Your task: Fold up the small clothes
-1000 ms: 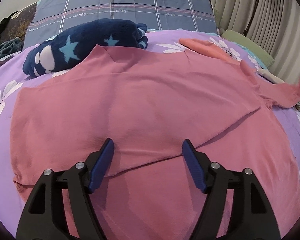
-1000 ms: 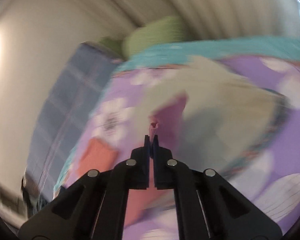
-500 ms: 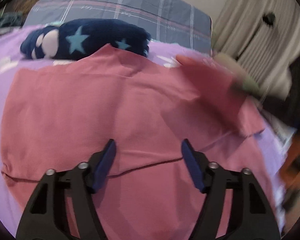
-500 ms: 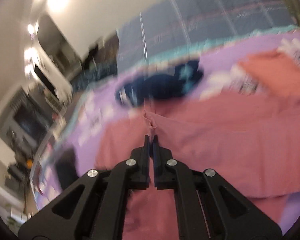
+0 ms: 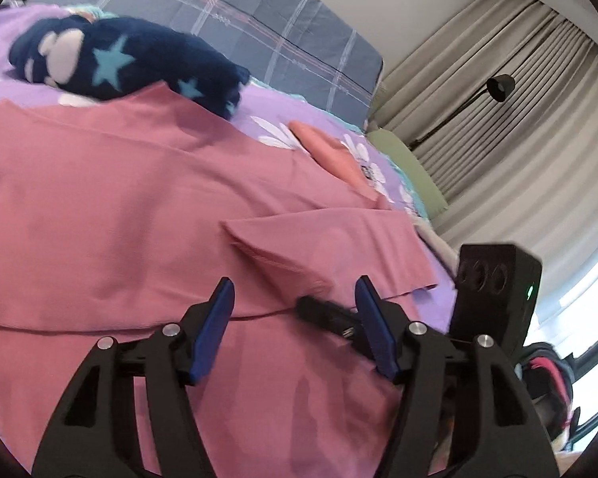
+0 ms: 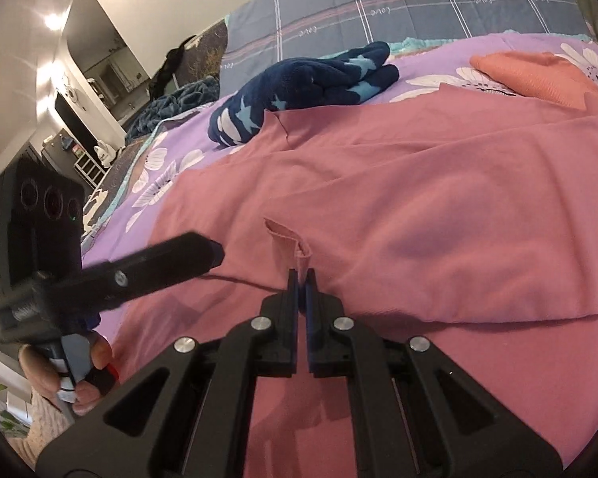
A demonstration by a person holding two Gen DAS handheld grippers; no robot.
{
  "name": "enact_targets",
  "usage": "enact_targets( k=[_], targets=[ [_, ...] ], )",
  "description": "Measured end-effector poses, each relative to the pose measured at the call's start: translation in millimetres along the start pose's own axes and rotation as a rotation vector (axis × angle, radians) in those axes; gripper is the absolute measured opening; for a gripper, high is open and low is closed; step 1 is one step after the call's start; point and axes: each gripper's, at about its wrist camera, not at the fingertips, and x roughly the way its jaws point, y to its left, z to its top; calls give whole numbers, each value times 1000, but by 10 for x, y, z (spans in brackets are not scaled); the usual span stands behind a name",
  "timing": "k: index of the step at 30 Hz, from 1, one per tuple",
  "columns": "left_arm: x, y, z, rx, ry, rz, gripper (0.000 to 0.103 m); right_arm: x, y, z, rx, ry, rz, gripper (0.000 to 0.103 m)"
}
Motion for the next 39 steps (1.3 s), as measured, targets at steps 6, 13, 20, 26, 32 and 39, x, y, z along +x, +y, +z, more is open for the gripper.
enact_targets(
  k=[6,13,20,26,32,39],
  targets=[
    [487,-73,162,-44,108,74,49,-52,-18,-21,3,-26,45,4],
    [544,-321,382,36,77,144,2,-174,-56,-6,16,-56,70,12],
    [-331,-632,839,181,-120,223,2,-677,-516,72,144,-102,-91,17],
    [-774,-653,970,224,-195,283,2,-790,-1210,-94,389,-136,-101,4],
    [-937,-409,922,196,-204,345,2,-736,-1057,-112,314,-131,-153,5],
    [-970,174,743,159,-194,497,3,-712,-1082,-145,312,-125,-152,5]
  ],
)
